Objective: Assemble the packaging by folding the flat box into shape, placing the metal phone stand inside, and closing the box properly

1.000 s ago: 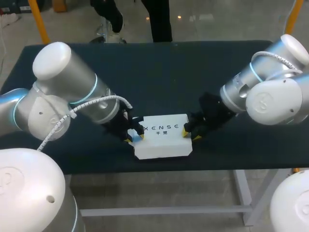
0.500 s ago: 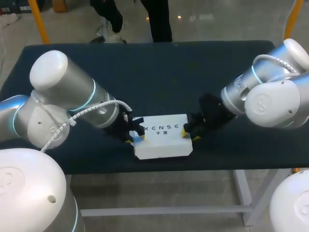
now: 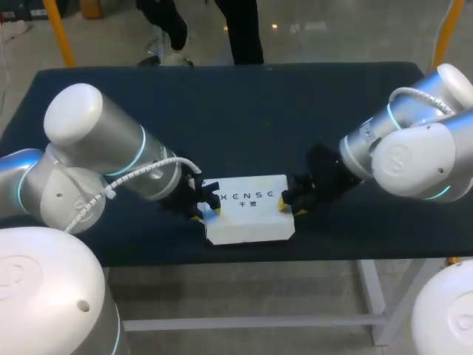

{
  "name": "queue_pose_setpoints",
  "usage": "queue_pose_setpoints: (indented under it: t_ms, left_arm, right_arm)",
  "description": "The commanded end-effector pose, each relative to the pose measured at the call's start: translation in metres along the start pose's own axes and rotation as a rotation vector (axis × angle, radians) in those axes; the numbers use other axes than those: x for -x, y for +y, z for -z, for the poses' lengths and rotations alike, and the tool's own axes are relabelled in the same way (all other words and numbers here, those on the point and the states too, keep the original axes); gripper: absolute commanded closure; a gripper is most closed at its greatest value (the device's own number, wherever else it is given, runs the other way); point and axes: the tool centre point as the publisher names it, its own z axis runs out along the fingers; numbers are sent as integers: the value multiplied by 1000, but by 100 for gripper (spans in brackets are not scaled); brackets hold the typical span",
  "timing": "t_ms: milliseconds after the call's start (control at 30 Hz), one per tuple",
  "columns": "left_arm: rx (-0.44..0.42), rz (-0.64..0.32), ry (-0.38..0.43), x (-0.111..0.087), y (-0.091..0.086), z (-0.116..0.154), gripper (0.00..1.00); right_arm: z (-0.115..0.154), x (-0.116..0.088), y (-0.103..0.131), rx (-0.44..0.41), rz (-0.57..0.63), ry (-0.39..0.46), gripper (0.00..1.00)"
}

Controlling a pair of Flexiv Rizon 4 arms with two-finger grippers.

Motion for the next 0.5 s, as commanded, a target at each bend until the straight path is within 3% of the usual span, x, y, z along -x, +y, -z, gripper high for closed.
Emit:
queue_pose_setpoints:
  t_ms: [33, 500]
  left_arm:
    - [-4, 1, -5, -2, 2, -4, 52]
    - [-4, 1, -5, -2, 2, -4, 54]
  right_arm:
    - [-2, 0, -2, -2, 1, 4, 51]
    - [-2, 0, -2, -2, 1, 4, 53]
